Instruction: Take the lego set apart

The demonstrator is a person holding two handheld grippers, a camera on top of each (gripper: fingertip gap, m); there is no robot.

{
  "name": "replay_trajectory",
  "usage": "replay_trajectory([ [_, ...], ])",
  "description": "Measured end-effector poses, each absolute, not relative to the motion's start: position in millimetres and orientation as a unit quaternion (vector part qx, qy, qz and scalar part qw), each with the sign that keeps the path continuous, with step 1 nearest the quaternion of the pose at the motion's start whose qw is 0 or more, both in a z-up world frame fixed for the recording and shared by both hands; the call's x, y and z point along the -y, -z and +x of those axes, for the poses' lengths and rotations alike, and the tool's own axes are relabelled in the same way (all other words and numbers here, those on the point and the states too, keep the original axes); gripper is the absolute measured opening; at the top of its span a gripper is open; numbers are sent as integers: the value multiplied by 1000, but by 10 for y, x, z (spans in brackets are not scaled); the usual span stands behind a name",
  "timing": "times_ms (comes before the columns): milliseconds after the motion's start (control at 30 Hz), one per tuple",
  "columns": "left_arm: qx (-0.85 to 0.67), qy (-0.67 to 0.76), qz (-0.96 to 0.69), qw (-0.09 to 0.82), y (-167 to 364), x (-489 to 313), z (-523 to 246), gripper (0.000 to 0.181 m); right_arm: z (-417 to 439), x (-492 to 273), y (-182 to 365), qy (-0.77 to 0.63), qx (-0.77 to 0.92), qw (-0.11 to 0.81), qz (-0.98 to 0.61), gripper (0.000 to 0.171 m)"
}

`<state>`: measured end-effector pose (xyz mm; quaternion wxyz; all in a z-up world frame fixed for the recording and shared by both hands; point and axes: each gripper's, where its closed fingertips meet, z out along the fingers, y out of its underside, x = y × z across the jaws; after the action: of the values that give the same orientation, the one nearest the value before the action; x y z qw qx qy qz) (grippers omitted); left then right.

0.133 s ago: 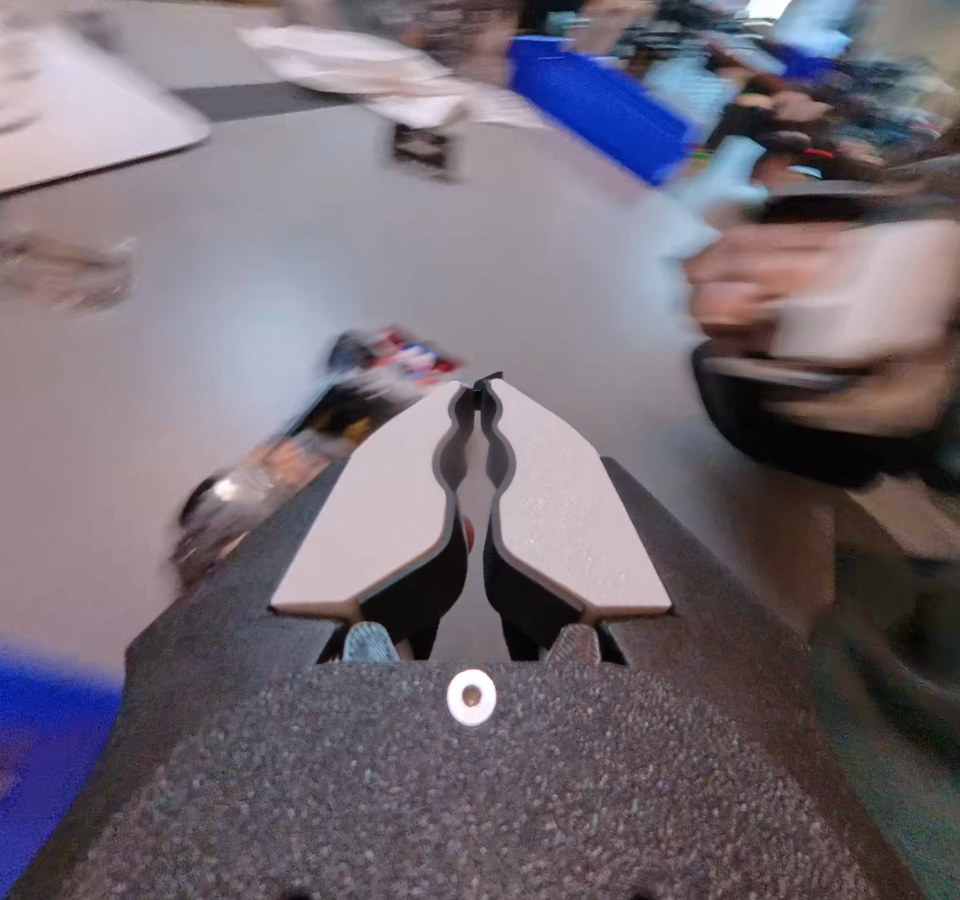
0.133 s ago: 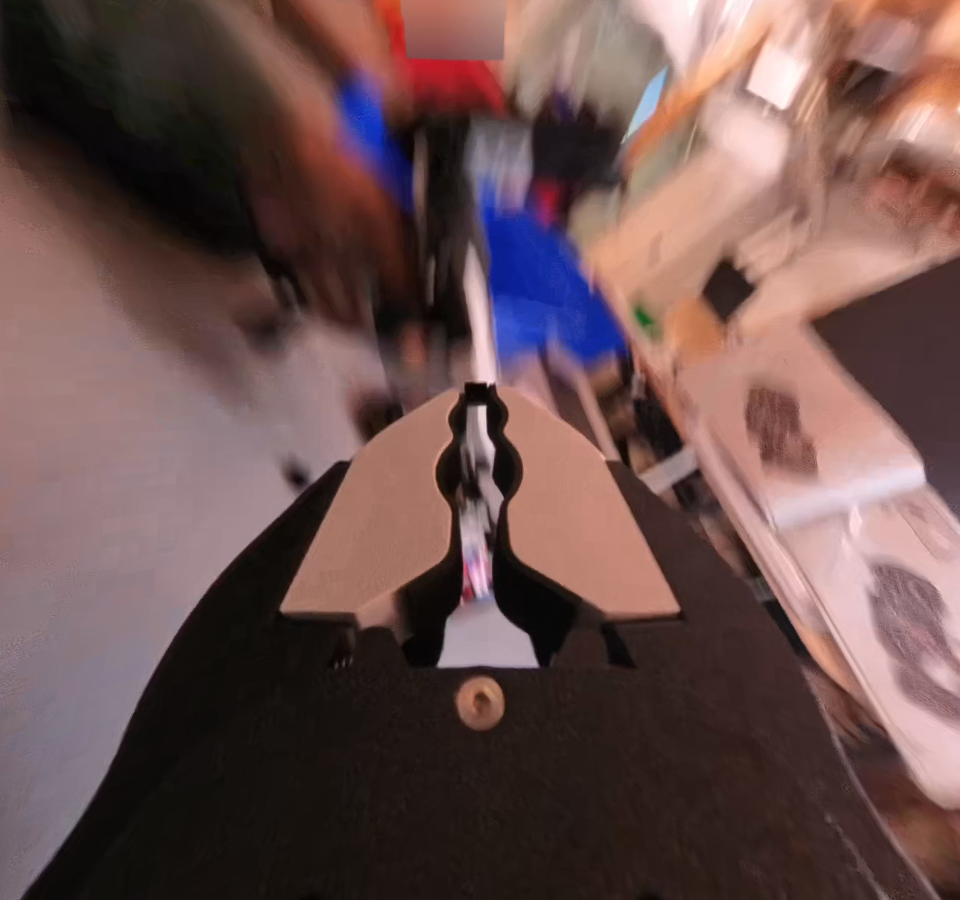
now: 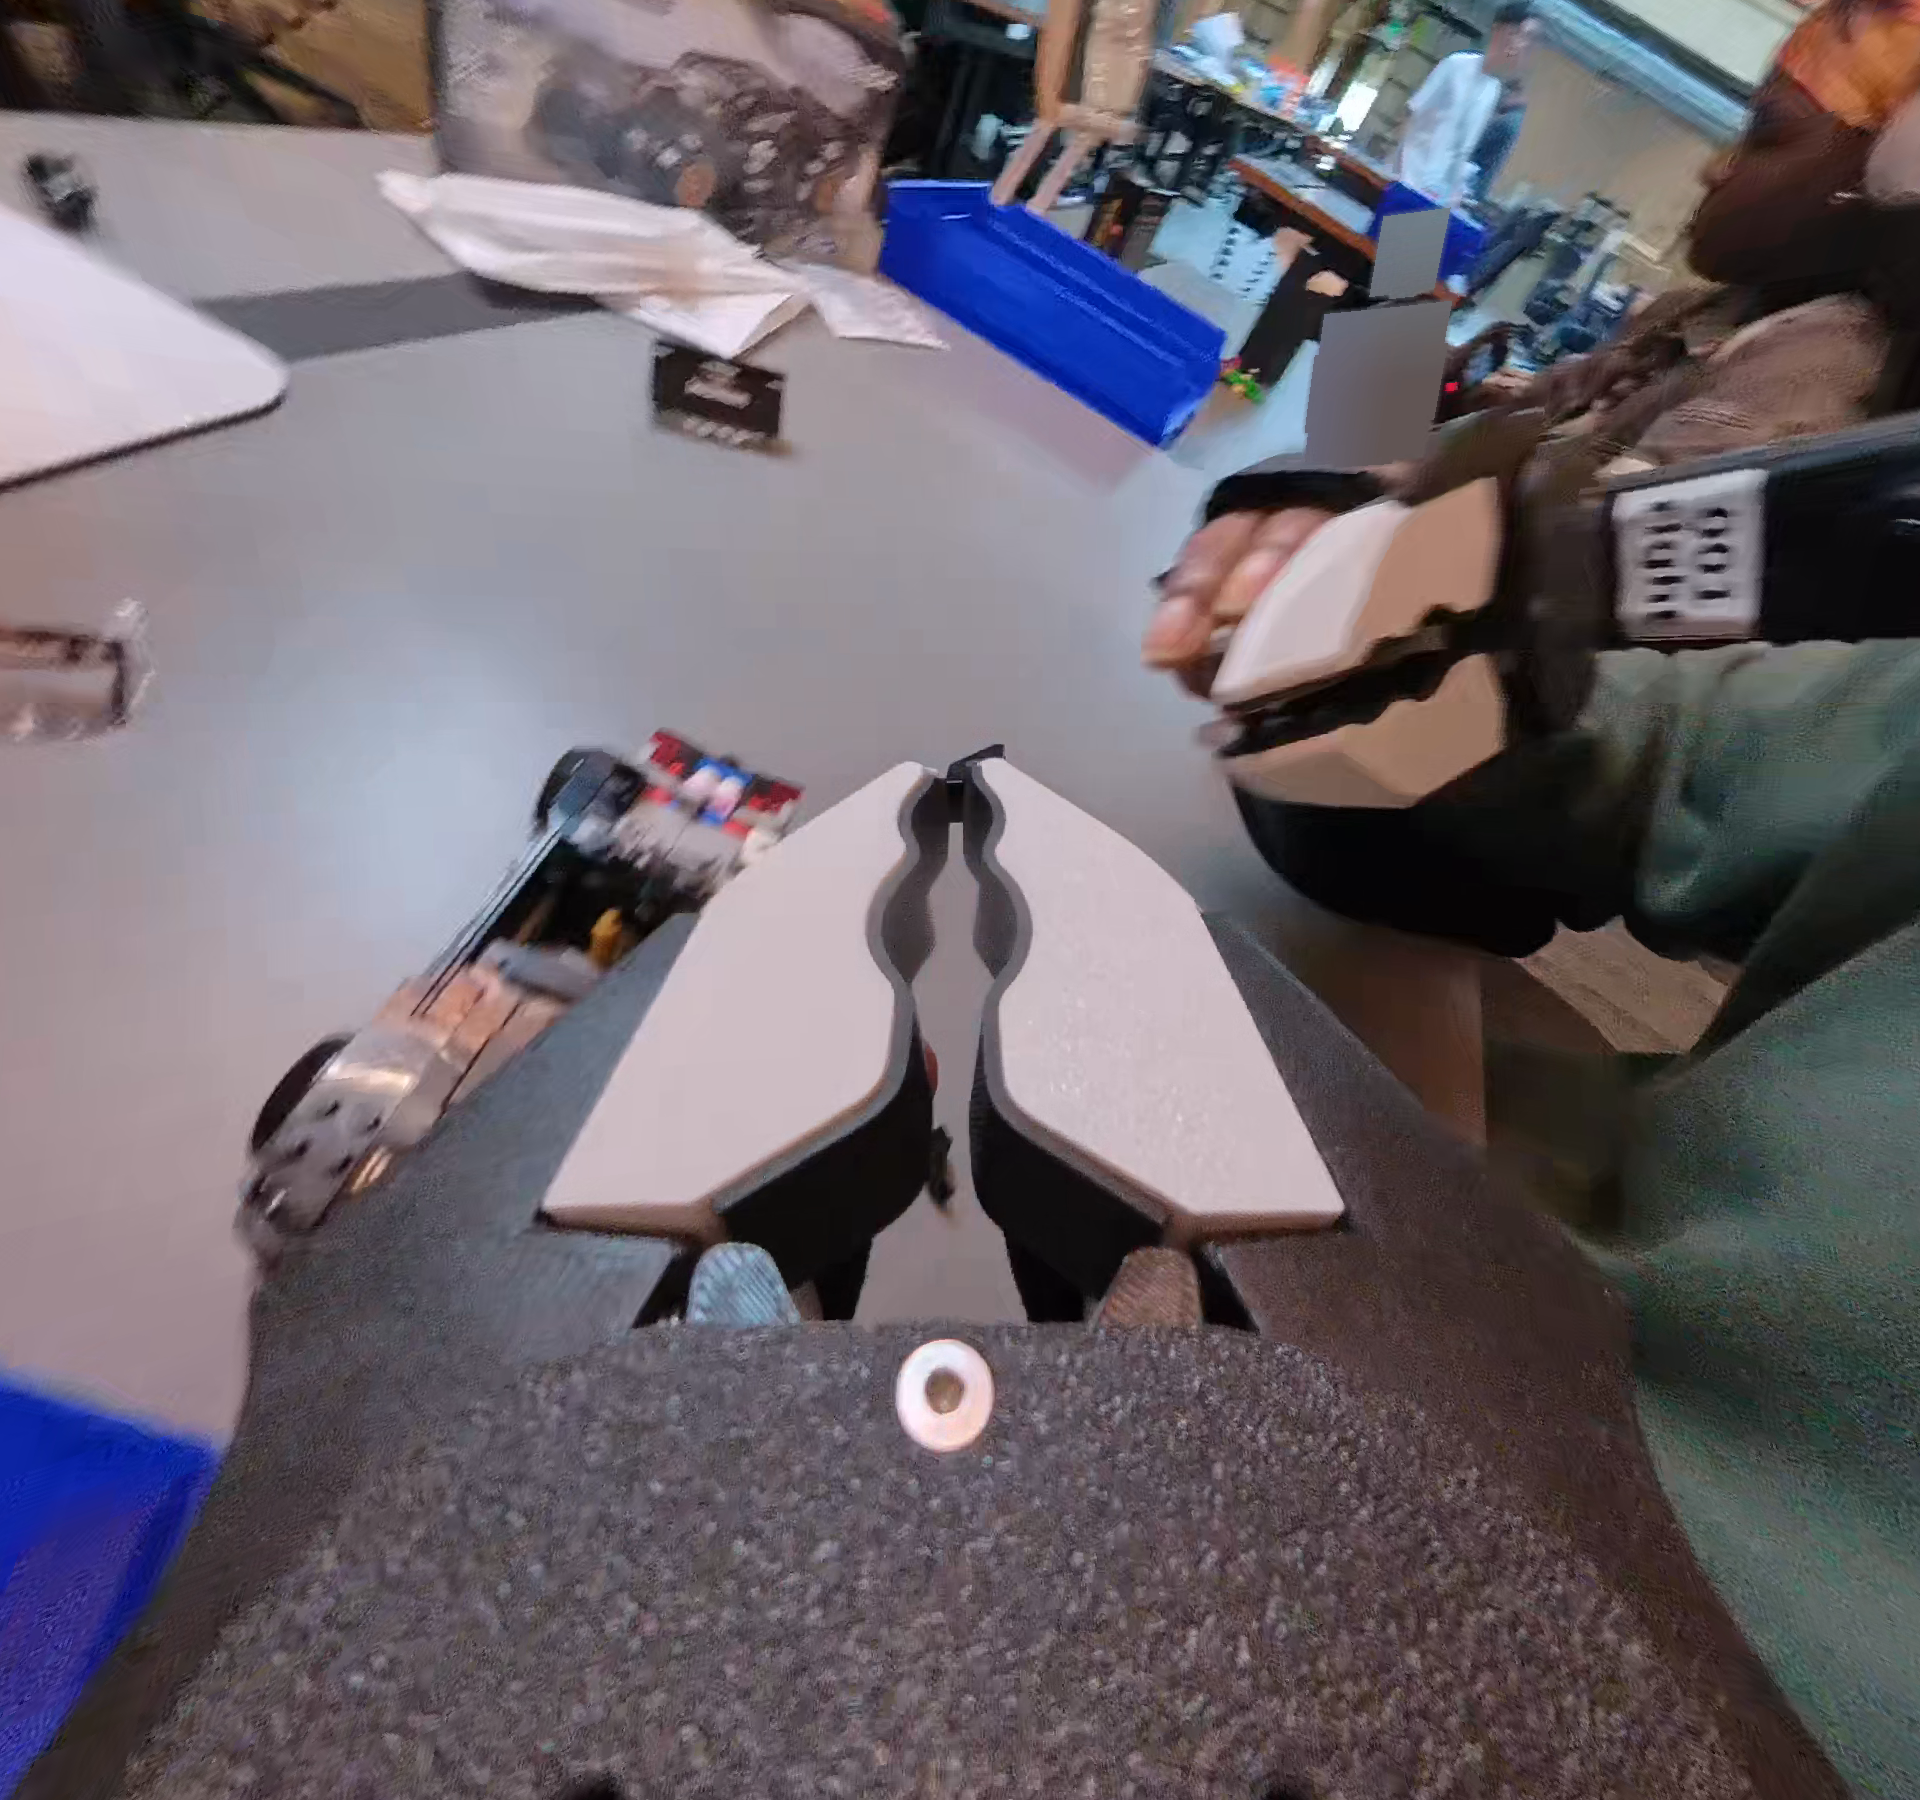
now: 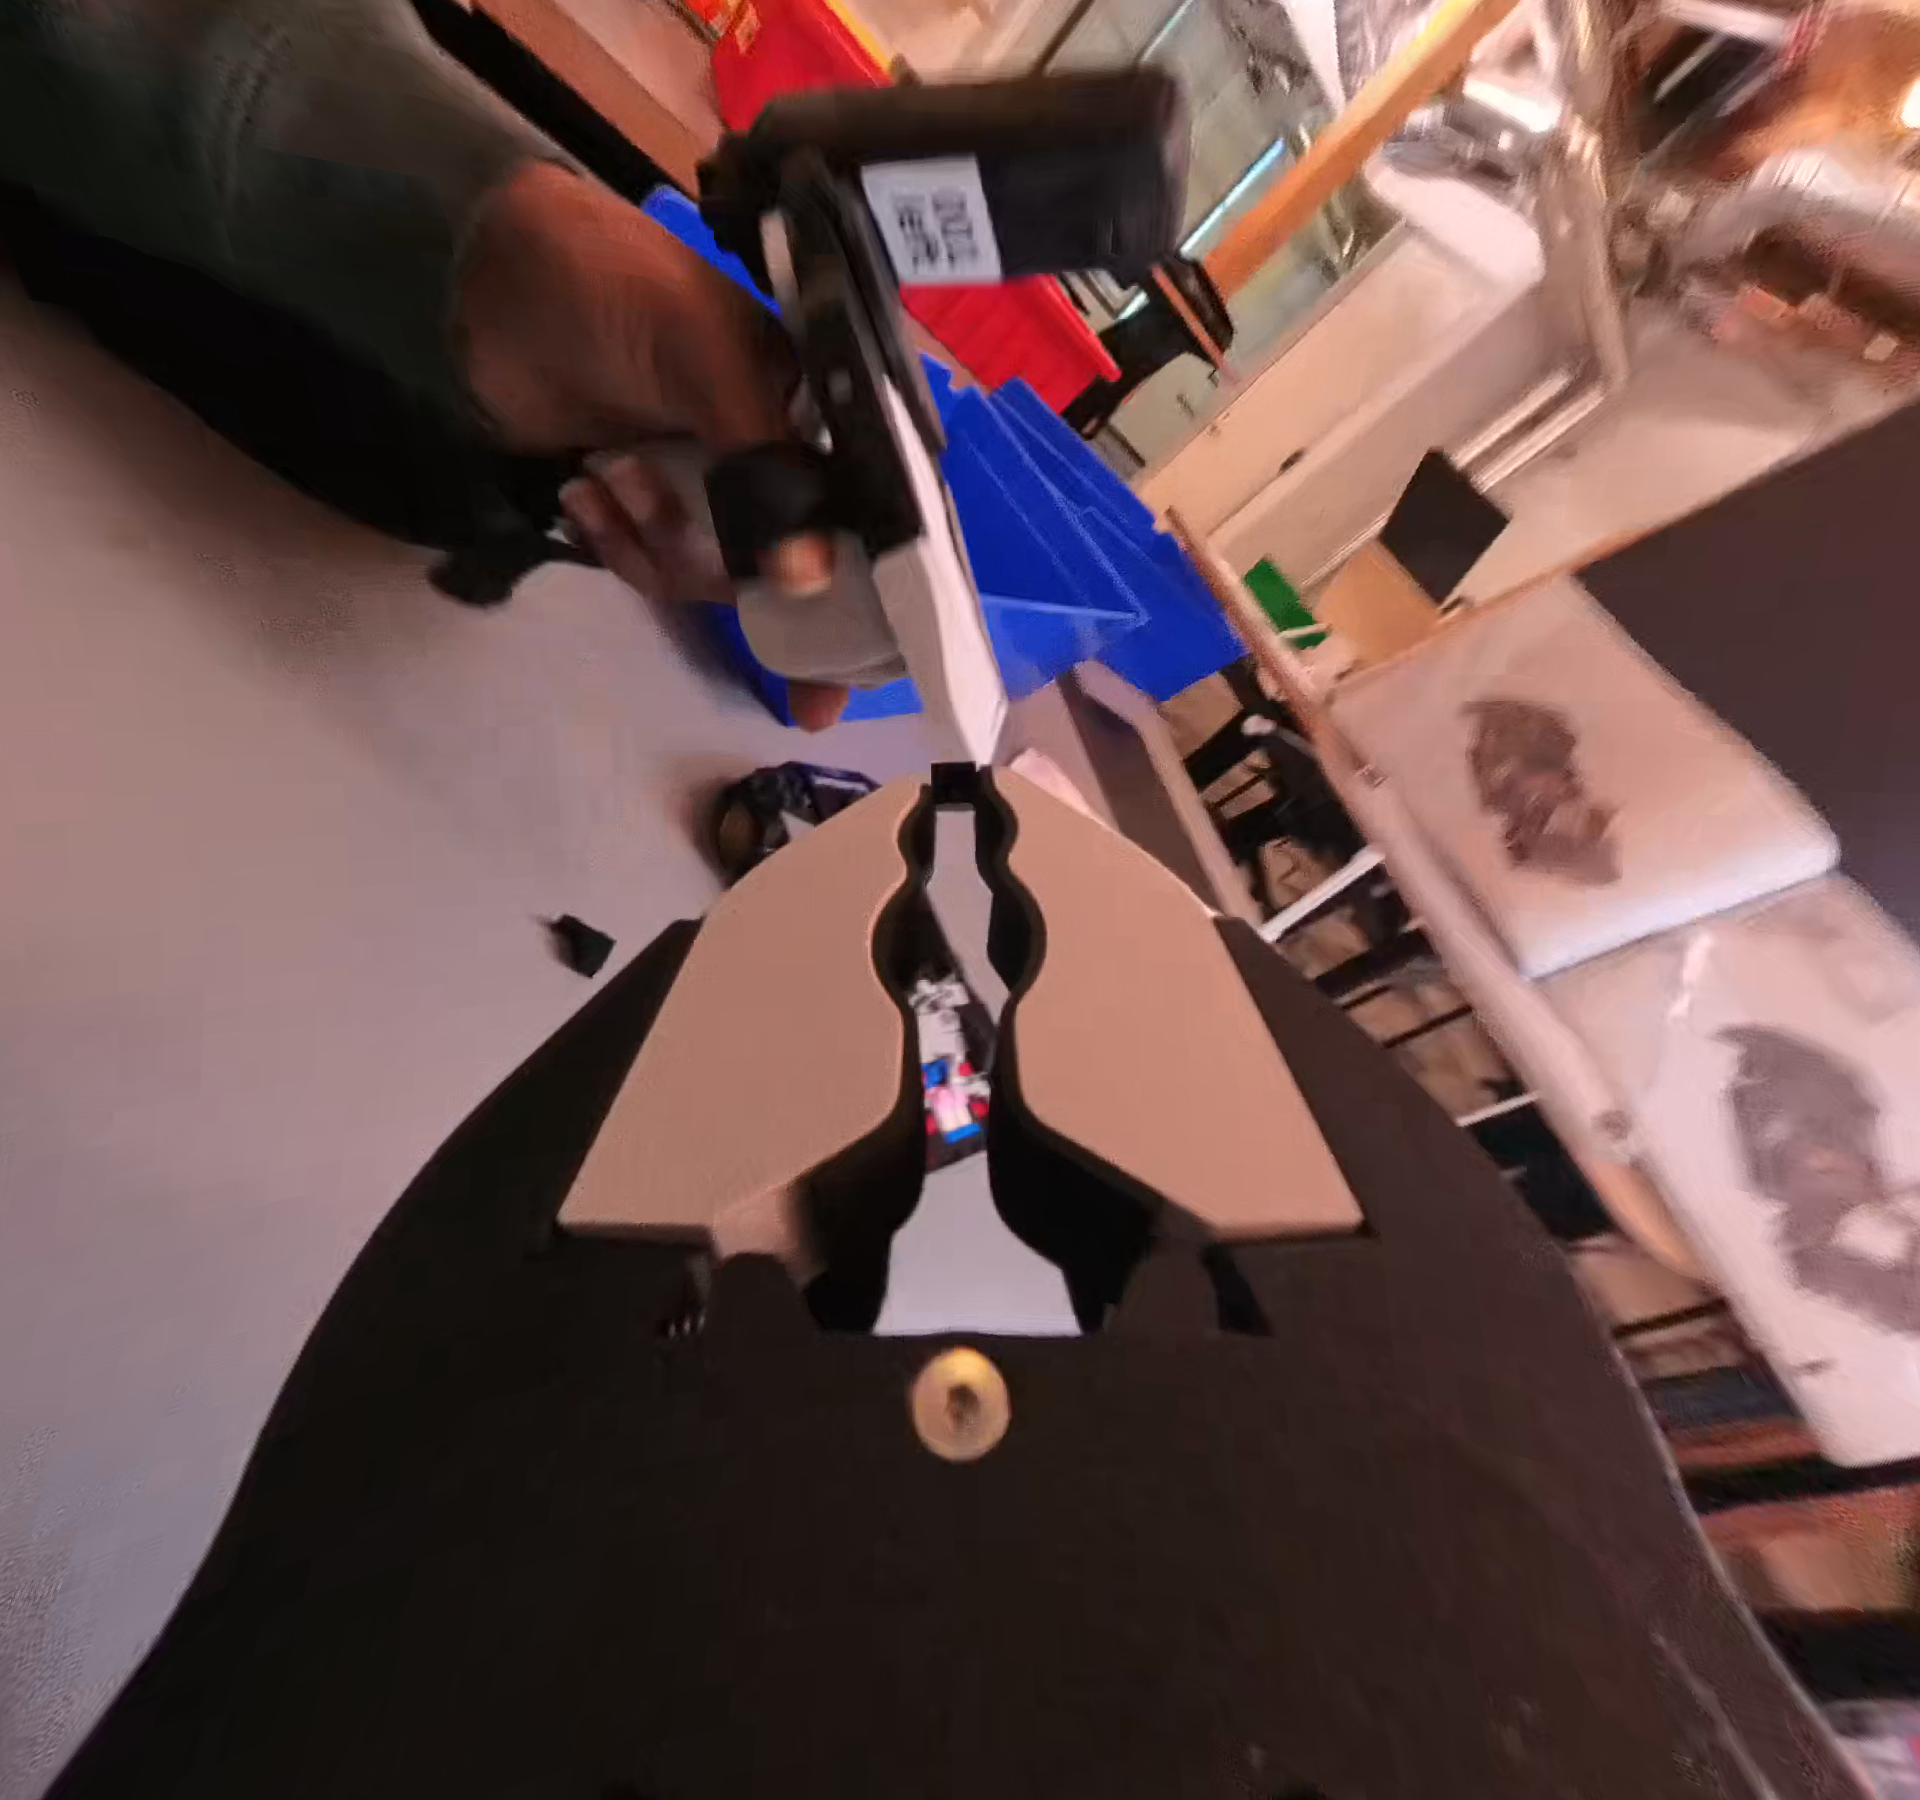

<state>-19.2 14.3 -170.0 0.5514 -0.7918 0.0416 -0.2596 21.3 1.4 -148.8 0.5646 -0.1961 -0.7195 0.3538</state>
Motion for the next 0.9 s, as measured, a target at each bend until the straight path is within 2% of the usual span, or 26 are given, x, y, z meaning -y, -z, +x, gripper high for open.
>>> replay_trajectory([
  [367,-38,235,-786,570,1656,-143,-338,4,163,-169,1433,-429,679,532,-269,8],
  [533,-27,57,-785,617,1196,316,-990,3,69,-362,1570,-445,661,477,-371,8],
  [633,22,-58,-841,538,1373,676,-1636,4,19,-415,1669,-456,653,440,-415,8],
  [733,49,-66,-899,430,1845,844,-1899,5,-8,-383,1779,-458,661,415,-425,8],
  [833,46,-56,-932,355,2249,856,-1916,26,-9,-327,1868,-444,677,407,-422,8],
  [900,41,-39,-936,347,2367,817,-1864,39,-4,-293,1887,-441,683,405,-418,8],
])
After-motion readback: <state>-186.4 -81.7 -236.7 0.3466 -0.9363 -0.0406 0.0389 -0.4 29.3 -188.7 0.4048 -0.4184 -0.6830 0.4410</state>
